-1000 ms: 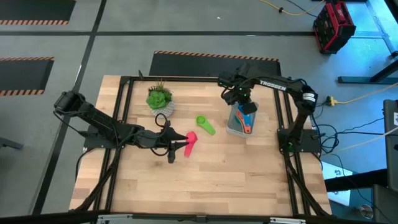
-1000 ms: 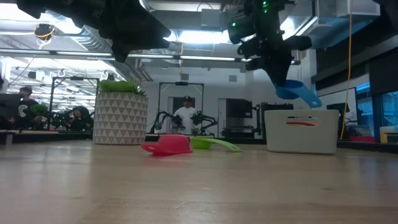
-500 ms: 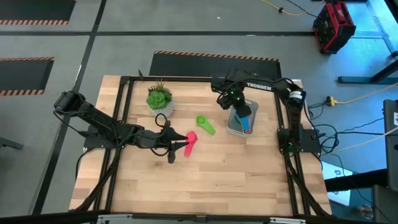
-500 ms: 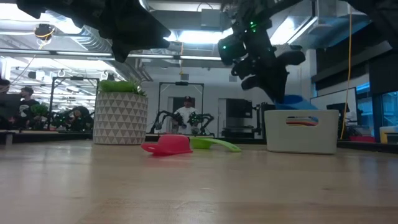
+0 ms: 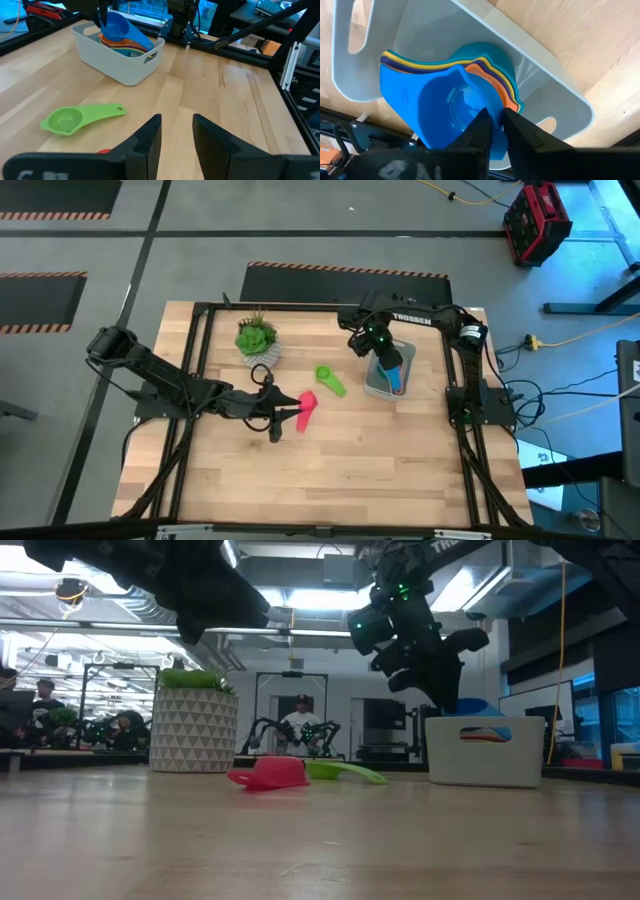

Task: Nest measuring cups in basket
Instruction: Stack the blue measuring cup on top of the orange measuring cup in the gray bin

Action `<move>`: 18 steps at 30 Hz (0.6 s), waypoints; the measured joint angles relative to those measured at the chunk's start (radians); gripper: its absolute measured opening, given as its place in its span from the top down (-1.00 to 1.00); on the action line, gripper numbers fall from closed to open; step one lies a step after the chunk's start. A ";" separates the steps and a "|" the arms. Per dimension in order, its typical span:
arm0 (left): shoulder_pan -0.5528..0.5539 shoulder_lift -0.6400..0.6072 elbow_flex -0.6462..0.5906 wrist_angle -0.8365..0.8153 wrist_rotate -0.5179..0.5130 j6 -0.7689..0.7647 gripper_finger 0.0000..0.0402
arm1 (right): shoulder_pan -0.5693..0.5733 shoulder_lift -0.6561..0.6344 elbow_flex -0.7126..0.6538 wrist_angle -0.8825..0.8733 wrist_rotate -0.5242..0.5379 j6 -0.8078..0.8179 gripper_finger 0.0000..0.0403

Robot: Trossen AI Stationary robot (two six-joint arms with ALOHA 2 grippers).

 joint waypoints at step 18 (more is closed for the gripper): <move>0.000 0.000 0.000 0.000 0.000 0.000 0.49 | -0.007 0.000 0.000 0.002 0.008 0.003 0.52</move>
